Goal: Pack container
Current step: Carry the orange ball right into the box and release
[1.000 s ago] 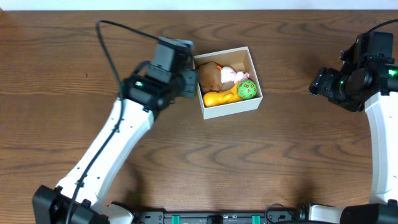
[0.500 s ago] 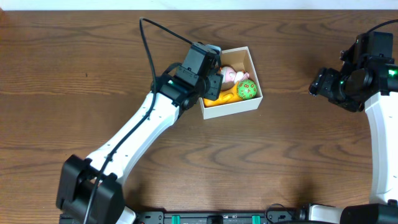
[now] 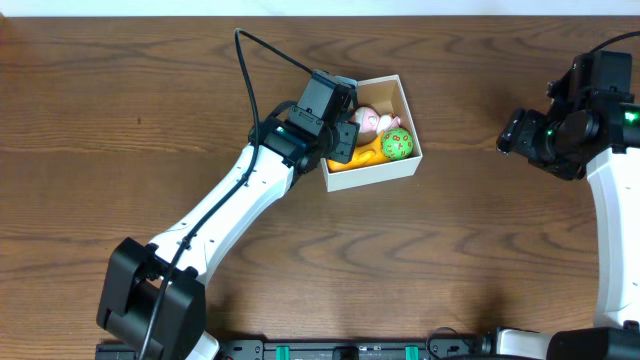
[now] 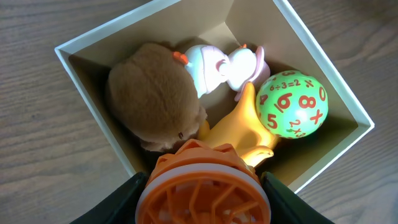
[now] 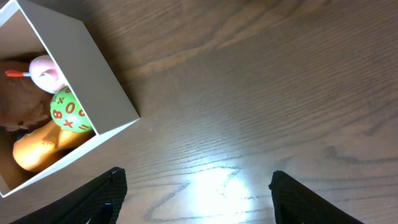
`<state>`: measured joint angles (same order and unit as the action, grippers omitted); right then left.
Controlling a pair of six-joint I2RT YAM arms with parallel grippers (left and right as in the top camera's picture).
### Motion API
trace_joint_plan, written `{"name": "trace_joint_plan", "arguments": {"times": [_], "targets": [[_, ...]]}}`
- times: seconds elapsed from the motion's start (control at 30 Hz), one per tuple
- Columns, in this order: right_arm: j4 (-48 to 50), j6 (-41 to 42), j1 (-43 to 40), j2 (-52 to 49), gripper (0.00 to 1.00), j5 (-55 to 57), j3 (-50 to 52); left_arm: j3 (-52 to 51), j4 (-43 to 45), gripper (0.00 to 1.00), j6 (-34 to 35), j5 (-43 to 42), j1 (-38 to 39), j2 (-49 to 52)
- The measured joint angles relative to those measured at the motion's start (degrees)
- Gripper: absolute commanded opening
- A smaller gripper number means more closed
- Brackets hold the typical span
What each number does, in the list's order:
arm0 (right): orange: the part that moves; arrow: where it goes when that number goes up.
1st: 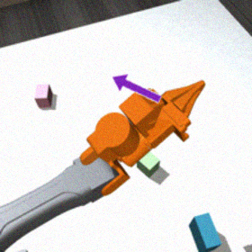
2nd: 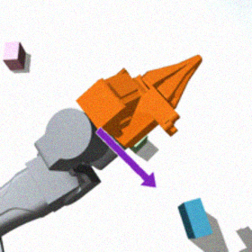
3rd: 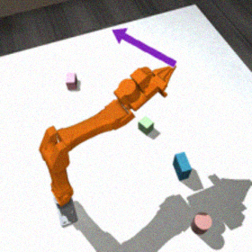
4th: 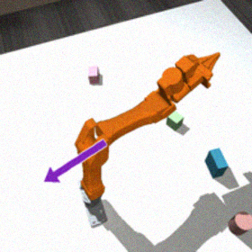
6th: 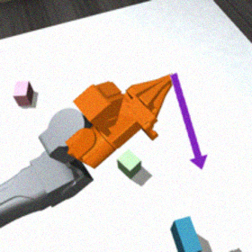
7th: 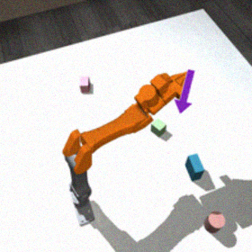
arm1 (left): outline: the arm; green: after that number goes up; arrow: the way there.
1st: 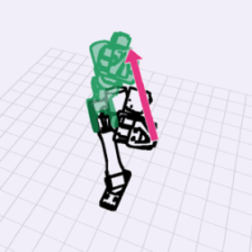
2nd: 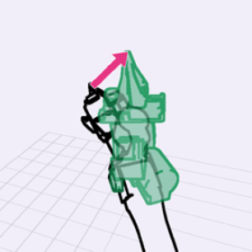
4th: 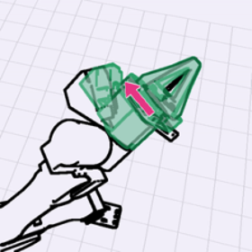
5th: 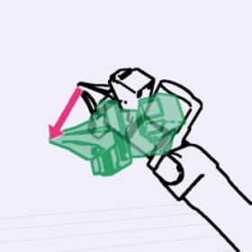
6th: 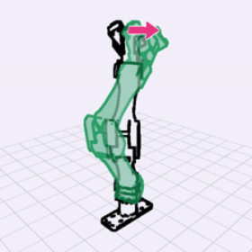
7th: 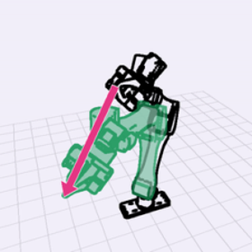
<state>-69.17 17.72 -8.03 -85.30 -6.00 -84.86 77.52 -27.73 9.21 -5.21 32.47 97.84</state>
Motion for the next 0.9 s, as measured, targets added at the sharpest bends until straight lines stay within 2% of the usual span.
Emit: {"name": "trace_joint_plan", "arguments": {"times": [0.67,0.9], "targets": [[-0.02,0.0,0.0,0.0,0.78,0.0,0.0,0.0,-0.11,0.52,-1.99,2.43,0.0,0.15],[-0.02,0.0,0.0,0.0,0.78,0.0,0.0,0.0,3.91,0.52,-3.85,3.15,0.24,3.8]]}}
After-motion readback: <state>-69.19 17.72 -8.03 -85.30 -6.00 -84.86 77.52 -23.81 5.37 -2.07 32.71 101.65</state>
